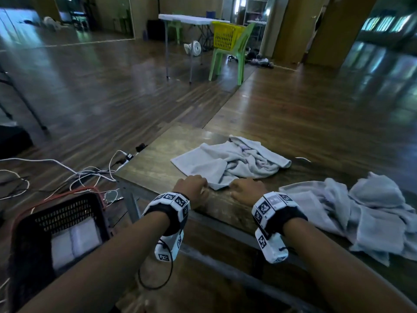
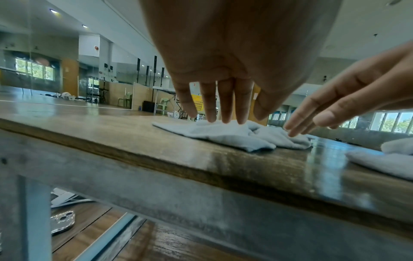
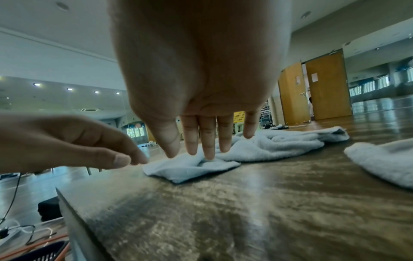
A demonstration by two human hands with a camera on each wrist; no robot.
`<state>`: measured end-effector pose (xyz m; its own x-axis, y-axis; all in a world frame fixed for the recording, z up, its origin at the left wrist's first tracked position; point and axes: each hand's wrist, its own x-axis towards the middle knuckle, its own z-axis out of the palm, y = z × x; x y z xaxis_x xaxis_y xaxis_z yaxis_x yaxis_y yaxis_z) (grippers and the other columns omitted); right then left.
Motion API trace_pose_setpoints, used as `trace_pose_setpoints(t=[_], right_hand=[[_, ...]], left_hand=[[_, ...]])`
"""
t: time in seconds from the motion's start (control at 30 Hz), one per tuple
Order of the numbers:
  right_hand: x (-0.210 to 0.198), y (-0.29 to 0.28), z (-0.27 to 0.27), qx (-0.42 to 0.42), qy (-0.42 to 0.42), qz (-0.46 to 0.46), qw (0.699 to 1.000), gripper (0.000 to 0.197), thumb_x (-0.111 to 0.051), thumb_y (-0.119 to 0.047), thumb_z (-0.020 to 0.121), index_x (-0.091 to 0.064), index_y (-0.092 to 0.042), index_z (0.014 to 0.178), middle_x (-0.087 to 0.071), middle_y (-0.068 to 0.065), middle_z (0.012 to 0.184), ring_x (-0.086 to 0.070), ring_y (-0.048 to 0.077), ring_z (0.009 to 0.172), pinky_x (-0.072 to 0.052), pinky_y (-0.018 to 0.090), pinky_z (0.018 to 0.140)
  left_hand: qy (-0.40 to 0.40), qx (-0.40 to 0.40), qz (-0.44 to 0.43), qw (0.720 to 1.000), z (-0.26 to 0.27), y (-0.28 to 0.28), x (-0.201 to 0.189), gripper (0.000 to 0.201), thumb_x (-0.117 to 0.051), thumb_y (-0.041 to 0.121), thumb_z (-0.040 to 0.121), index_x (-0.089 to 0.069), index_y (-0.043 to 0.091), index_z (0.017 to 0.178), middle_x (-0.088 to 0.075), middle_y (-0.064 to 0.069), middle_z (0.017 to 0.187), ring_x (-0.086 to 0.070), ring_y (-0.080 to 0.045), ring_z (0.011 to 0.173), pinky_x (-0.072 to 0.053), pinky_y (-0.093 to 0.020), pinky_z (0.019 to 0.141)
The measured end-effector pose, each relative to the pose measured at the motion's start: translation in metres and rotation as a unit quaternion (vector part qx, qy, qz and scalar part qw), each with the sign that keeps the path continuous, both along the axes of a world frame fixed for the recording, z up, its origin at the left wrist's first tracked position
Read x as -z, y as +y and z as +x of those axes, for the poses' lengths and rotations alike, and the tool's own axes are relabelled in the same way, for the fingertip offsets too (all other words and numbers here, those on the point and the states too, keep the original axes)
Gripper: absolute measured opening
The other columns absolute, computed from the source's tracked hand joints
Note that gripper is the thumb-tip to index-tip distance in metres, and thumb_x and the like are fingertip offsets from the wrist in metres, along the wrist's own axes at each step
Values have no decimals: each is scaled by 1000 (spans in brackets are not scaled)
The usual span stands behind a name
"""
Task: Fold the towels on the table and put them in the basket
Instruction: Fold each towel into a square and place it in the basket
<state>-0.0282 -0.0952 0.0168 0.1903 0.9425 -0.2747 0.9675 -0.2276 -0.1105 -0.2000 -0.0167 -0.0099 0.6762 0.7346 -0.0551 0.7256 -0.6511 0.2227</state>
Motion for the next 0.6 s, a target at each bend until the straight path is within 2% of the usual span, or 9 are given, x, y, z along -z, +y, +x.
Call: trace_pose_setpoints(t=[0.07,0.17,0.3,0.4,0.47,0.6], right_hand=[[14,11,1,-15,-20,-4,1000,41,-44,-32,89,-49,-29,129,-53,4,134,-52,27,118,-45,39,94],[34,21,3,-29,-41,26,998,39,-44,-26,88,-47,-26,127,-51,3,134,-48,26,122,-40,40,95],[47,29,6,-19,-50,36,998,42,-42,-23,92,-41,-28,133,-42,-1,142,-36,24,130,-27,43,103],[44,29,5,-38,-101,66,992,32,-46,-26,90,-52,-28,121,-51,-2,130,-37,24,124,-26,44,99],[42,26,5,-41,-116,83,989,24,-47,-27,89,-60,-27,109,-57,-3,118,-40,23,118,-26,44,98],[37,12,12,-9,-89,105,990,20,-50,-35,89,-65,-32,102,-58,-7,114,-41,21,116,-25,41,94]], left_hand=[[-23,11,11,1000,9,7,13,34,-45,30,92,-51,20,124,-51,-2,131,-46,-25,120,-36,-39,96],[-27,10,14,999,21,16,27,40,-45,28,91,-45,24,131,-48,2,137,-42,-23,126,-29,-41,101],[4,-16,33,999,27,18,35,33,-47,30,89,-52,30,122,-53,3,122,-45,-23,118,-25,-43,99],[15,-23,51,998,28,16,29,22,-49,26,87,-58,29,107,-57,3,111,-47,-22,113,-23,-43,99],[6,-14,52,999,26,14,22,19,-49,25,87,-59,29,103,-60,4,107,-49,-22,111,-22,-44,100],[-58,-2,48,997,10,12,9,15,-50,27,88,-59,32,99,-63,8,103,-50,-18,109,-20,-41,94]])
